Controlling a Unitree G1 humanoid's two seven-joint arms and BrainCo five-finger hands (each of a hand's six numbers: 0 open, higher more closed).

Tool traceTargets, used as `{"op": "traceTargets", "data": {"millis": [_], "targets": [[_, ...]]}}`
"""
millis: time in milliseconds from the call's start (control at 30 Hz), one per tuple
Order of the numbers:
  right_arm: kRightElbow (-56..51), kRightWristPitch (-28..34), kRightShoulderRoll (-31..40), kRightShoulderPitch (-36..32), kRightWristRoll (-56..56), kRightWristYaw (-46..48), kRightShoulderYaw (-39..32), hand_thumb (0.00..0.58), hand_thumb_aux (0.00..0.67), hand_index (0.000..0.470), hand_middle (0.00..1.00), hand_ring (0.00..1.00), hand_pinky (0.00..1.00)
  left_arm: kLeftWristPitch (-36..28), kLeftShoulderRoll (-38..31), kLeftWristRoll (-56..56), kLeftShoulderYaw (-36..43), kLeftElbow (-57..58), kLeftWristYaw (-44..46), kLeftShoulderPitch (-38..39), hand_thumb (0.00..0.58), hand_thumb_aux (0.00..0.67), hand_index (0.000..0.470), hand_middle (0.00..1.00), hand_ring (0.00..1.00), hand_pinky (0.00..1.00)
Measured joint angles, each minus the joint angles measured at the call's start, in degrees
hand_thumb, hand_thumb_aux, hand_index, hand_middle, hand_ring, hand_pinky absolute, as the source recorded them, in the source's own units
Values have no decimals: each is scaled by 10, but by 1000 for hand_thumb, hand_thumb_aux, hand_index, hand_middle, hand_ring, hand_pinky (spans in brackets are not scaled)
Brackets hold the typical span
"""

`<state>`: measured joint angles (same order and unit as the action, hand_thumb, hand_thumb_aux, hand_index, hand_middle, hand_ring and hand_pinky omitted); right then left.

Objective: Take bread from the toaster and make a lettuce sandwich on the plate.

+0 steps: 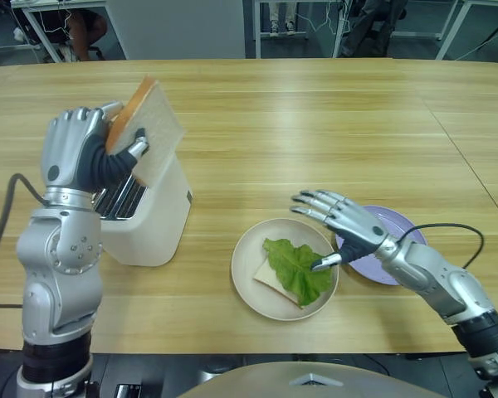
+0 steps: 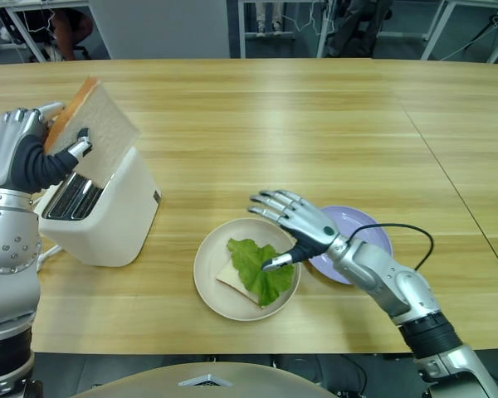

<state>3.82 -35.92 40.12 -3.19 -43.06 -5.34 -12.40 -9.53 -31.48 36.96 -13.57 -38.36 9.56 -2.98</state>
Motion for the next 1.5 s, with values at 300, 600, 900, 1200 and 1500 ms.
{"op": "traceTargets", "data": {"millis": [300,600,900,1200,1500], "targets": [[47,-42,21,101,-15,-97,118,0,0,0,0,0,0,-32,122,-7,107,-102,33,55,580,670,460,1000,1000,1000],[102,-84,23,163,-105,-147,144,0,0,0,0,0,0,-53,270,-101,316,14,44,190,580,670,460,1000,1000,1000],[111,-97,25,168,-145,-46,35,0,0,0,0,0,0,-46,319,-185,354,177,9,221,580,670,460,1000,1000,1000],[88,-85,39,128,-136,76,-28,0,0,0,0,0,0,-21,321,-176,361,246,-55,215,580,670,460,1000,1000,1000],[49,-65,29,45,-93,182,-83,0,0,0,0,0,0,-18,292,-130,369,273,-93,195,580,670,460,1000,1000,1000]]}}
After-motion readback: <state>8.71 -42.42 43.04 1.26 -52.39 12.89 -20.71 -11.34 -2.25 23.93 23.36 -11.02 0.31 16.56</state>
